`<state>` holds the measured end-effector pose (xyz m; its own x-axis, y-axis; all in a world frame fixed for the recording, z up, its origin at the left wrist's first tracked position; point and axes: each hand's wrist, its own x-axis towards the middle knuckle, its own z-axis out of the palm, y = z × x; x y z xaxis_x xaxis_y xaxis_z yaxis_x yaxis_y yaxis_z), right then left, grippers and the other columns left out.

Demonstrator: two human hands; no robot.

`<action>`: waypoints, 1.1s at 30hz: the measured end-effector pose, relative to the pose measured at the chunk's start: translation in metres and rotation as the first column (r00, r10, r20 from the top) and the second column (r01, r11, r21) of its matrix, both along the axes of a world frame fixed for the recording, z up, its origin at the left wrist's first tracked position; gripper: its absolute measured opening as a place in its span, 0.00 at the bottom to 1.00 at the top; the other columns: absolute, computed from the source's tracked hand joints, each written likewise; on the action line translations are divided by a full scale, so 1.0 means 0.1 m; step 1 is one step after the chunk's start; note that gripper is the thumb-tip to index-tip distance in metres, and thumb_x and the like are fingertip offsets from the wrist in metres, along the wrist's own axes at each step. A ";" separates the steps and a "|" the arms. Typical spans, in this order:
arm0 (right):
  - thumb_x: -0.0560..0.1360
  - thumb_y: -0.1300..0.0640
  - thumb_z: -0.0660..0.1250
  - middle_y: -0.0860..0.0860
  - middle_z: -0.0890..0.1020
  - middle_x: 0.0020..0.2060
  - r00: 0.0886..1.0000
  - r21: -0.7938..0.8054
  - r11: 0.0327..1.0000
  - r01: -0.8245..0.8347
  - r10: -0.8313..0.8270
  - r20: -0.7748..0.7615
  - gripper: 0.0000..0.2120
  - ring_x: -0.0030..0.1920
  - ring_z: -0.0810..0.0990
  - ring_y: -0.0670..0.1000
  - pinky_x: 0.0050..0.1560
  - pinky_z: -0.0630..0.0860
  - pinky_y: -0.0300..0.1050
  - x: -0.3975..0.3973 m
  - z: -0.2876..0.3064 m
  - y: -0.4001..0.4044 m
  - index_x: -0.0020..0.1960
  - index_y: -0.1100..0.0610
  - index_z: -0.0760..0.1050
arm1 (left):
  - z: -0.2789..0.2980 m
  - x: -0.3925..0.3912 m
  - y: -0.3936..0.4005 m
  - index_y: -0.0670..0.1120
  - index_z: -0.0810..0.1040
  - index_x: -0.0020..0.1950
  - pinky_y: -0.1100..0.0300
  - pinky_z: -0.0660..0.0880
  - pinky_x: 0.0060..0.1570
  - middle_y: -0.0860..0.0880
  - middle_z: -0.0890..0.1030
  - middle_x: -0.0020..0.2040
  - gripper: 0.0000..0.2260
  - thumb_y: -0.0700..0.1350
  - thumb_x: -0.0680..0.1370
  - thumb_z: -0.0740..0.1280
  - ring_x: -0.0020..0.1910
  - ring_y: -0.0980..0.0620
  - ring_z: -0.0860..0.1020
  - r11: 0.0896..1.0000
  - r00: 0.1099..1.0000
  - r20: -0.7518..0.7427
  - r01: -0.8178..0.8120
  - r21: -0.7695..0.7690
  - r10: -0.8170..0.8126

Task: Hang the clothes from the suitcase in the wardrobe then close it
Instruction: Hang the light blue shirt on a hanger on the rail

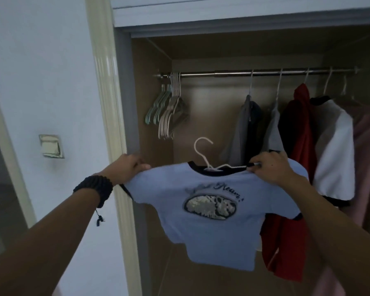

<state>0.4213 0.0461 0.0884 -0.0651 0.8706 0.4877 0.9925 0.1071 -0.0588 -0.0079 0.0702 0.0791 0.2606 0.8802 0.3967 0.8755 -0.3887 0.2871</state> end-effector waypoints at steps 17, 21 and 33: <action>0.76 0.47 0.66 0.50 0.81 0.34 0.968 -0.096 0.988 -0.121 0.096 -0.232 0.15 0.42 0.79 0.52 0.51 0.70 0.49 -0.35 0.17 -0.08 0.37 0.55 0.80 | 0.01 0.21 -0.15 0.52 0.80 0.52 0.60 0.76 0.47 0.56 0.81 0.45 0.20 0.67 0.75 0.64 0.44 0.58 0.79 0.967 0.985 -0.056 0.150 -0.205 -0.165; 0.79 0.51 0.64 0.54 0.78 0.32 0.862 -0.109 0.951 -0.290 0.211 -0.460 0.18 0.35 0.76 0.49 0.39 0.69 0.44 -0.51 0.09 -0.07 0.37 0.62 0.77 | 0.00 0.37 -0.10 0.49 0.68 0.32 0.60 0.65 0.33 0.55 0.69 0.30 0.19 0.56 0.79 0.64 0.28 0.59 0.66 0.911 0.923 -0.121 0.326 -0.253 -0.365; 0.78 0.49 0.65 0.46 0.83 0.45 0.834 -0.020 0.925 -0.379 0.332 -0.441 0.10 0.47 0.79 0.43 0.53 0.74 0.41 -0.99 -0.06 0.07 0.53 0.53 0.81 | 0.18 0.09 -0.19 0.46 0.65 0.32 0.60 0.62 0.34 0.51 0.68 0.30 0.20 0.51 0.83 0.59 0.29 0.56 0.66 0.969 0.983 -0.097 0.134 -0.209 -0.156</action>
